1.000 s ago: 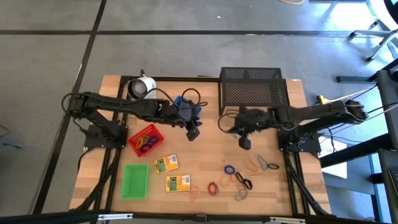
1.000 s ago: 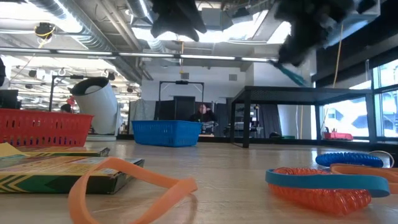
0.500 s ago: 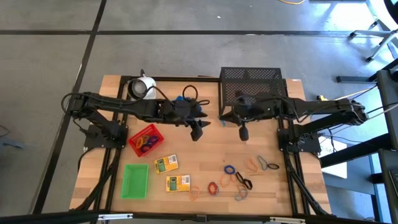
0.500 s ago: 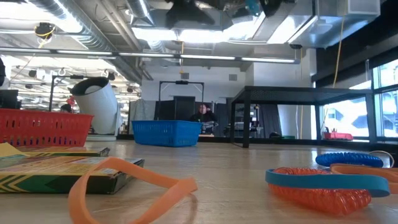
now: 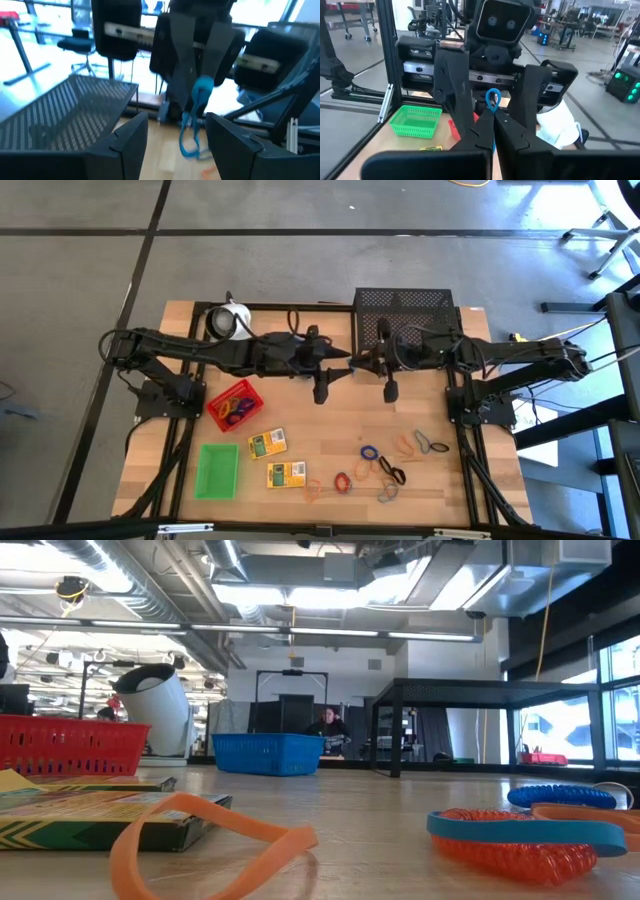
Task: Pick & Place Office Desk Supplies
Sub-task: Put the blue rubber band into the blue bin
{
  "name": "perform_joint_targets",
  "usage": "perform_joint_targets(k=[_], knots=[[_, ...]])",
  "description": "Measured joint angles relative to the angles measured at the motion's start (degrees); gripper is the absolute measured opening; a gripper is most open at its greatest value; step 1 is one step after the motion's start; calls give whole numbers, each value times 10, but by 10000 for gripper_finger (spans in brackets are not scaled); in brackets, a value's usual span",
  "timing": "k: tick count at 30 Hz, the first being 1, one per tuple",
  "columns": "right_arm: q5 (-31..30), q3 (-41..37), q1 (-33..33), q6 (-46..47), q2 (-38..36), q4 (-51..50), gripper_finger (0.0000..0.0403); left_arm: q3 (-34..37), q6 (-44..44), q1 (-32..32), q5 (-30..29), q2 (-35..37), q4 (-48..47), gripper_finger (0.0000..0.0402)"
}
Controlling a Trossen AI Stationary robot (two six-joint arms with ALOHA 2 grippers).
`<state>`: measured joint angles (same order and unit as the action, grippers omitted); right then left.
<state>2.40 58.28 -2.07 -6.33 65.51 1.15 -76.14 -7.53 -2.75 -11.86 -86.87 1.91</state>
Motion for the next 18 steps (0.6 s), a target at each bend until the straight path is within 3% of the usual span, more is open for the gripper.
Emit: perform_joint_targets(k=[12,18], knots=[[0,0,0,-33,1,38,9,0,8,-1,0,-10,12,185],[0,0,0,-33,1,38,9,0,8,-1,0,-19,20,135]])
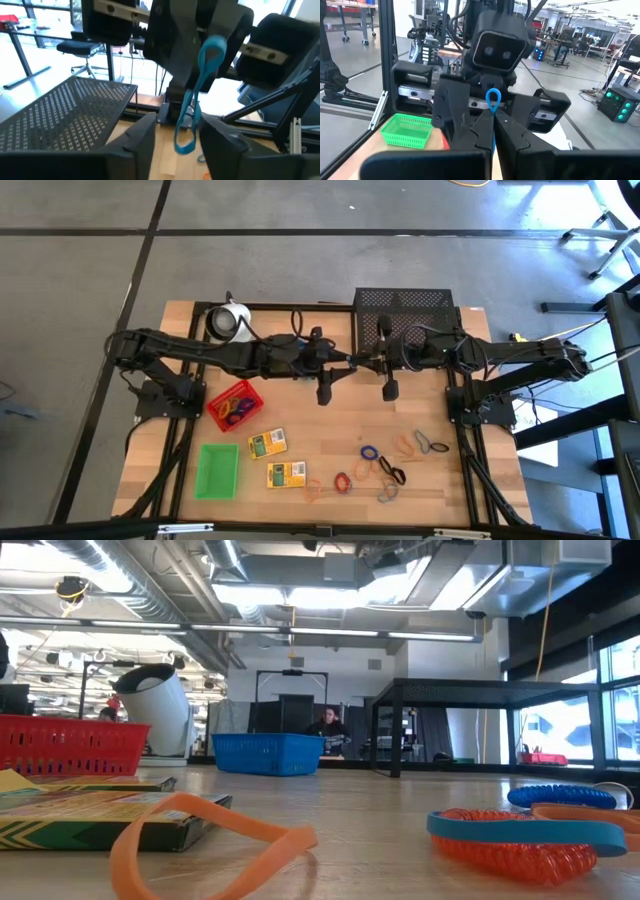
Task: Pick & Place Office Desk Supplies
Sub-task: Put the blue rubber band into the blue bin
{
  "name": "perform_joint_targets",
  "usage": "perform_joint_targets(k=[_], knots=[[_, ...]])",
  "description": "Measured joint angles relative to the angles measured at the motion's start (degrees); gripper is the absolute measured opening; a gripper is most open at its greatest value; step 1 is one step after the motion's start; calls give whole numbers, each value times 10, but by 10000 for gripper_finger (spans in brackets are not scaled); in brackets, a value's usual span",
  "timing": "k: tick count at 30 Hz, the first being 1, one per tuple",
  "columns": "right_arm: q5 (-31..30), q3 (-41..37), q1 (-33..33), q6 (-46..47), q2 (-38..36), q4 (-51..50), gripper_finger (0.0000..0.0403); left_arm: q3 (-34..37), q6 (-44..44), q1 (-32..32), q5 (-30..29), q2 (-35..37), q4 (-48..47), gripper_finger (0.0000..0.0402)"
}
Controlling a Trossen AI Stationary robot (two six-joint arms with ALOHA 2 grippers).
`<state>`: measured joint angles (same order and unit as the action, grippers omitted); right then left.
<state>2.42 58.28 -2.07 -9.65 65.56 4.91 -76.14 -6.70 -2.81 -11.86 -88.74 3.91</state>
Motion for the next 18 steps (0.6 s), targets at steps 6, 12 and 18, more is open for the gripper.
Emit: perform_joint_targets(k=[6,12,18], knots=[[0,0,0,0,0,-2,9,0,0,0,0,-2,-2,25],[-4,0,0,1,0,-2,22,0,-1,-1,0,-2,-2,5],[-14,0,0,25,0,-11,90,0,-39,-1,-7,-1,-13,5]])
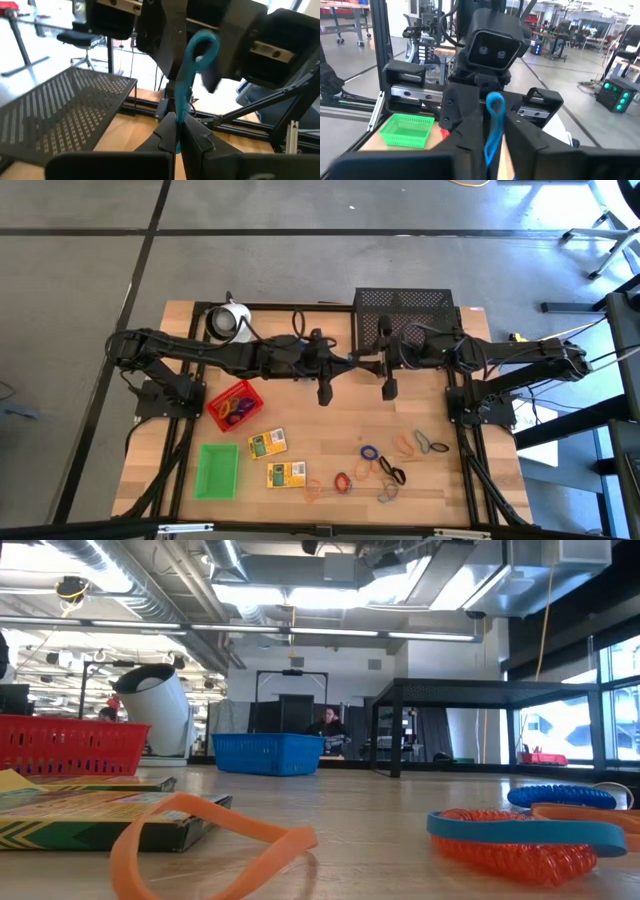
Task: Pick & Place Office Desk Supplies
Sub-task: Put the blue rubber band into the blue bin
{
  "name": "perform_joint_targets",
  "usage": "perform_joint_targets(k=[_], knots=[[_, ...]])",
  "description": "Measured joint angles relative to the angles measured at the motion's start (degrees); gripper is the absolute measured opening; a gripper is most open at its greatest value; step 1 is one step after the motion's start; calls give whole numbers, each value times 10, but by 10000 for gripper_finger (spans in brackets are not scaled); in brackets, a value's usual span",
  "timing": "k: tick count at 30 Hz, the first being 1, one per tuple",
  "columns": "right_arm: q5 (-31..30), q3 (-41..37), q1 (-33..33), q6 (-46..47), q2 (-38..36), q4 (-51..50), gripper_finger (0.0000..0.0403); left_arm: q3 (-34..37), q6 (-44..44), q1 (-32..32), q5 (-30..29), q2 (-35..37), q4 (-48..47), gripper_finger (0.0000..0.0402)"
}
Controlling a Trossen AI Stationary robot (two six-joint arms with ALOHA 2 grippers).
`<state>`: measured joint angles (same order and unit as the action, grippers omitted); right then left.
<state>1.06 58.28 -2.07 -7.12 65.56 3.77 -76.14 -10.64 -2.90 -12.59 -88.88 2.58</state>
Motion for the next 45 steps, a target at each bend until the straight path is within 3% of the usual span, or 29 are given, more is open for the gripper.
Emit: perform_joint_targets(k=[5,11,14,19,28,38,45], knots=[[-2,0,0,15,-11,-40,163,0,-46,14,-7,7,-84,5],[-2,0,0,41,-41,-96,222,0,-111,52,-65,7,-295,4],[-17,0,0,53,-53,-143,231,1,-152,82,-74,-12,-389,4],[-91,1,0,95,-58,-291,232,1,-186,124,-61,-59,-435,4],[-107,-28,-12,323,-58,-576,233,0,-187,163,-22,-157,-463,7],[-48,-193,-83,544,-56,-536,233,0,-186,170,-10,-171,-488,12],[-40,-257,-127,661,-56,-509,233,0,-186,173,-22,-169,-518,53]])
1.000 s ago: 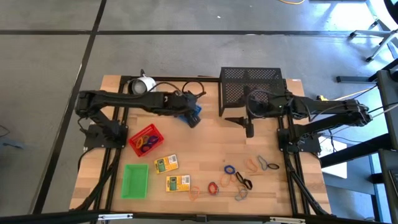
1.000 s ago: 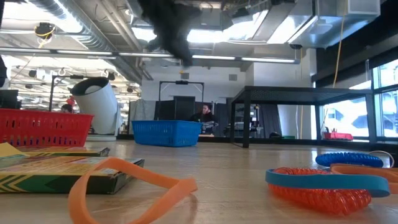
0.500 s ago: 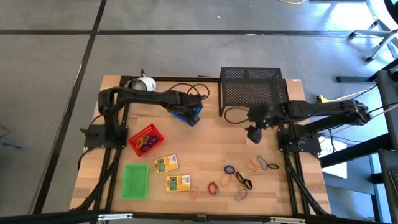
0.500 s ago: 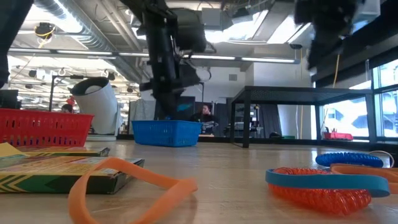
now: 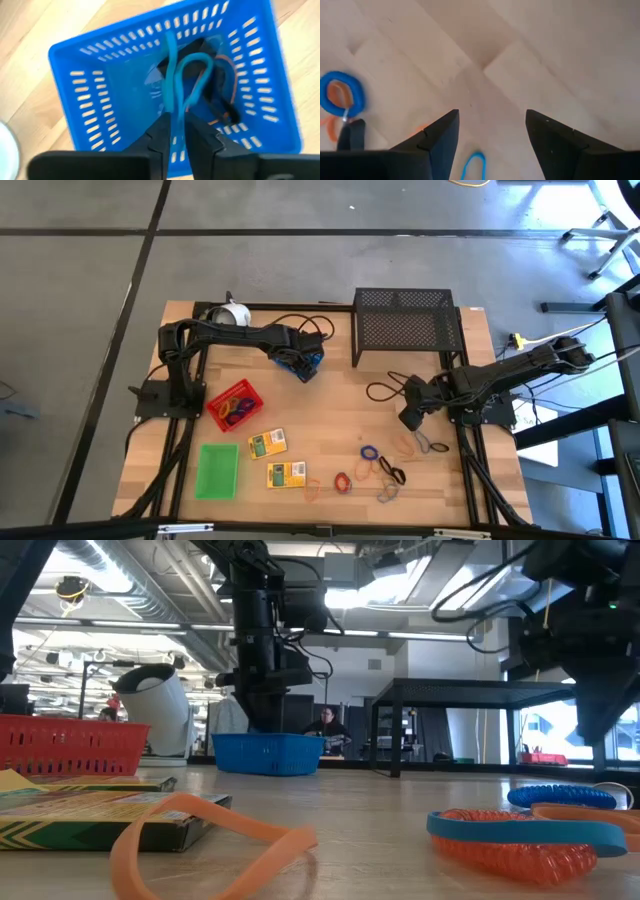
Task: Pick & Place Office Desk Supplies
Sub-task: Put the blue rubber band into the blue bin
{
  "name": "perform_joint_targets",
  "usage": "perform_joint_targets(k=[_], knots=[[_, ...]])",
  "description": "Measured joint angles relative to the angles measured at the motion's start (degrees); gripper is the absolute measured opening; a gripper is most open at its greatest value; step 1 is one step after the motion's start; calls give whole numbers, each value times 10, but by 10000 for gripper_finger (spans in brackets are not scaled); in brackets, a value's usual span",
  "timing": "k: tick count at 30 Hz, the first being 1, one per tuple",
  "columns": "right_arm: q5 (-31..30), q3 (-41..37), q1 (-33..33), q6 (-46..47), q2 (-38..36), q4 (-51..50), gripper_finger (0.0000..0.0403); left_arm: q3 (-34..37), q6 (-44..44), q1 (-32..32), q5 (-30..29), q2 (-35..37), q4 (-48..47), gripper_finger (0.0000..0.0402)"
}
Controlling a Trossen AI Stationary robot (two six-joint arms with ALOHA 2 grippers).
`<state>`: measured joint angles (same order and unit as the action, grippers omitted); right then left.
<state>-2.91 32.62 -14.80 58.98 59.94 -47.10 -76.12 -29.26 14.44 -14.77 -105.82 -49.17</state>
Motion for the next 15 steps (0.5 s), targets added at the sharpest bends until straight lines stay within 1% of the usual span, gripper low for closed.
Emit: perform_joint_targets(k=[7,11,15], knots=[[72,-14,-60,82,0,0,233,0,-15,0,-22,10,-46,99],[75,-14,-91,121,4,5,233,0,-20,1,-22,30,-63,113],[72,-14,-114,153,24,8,233,0,-45,1,-19,60,-64,118]])
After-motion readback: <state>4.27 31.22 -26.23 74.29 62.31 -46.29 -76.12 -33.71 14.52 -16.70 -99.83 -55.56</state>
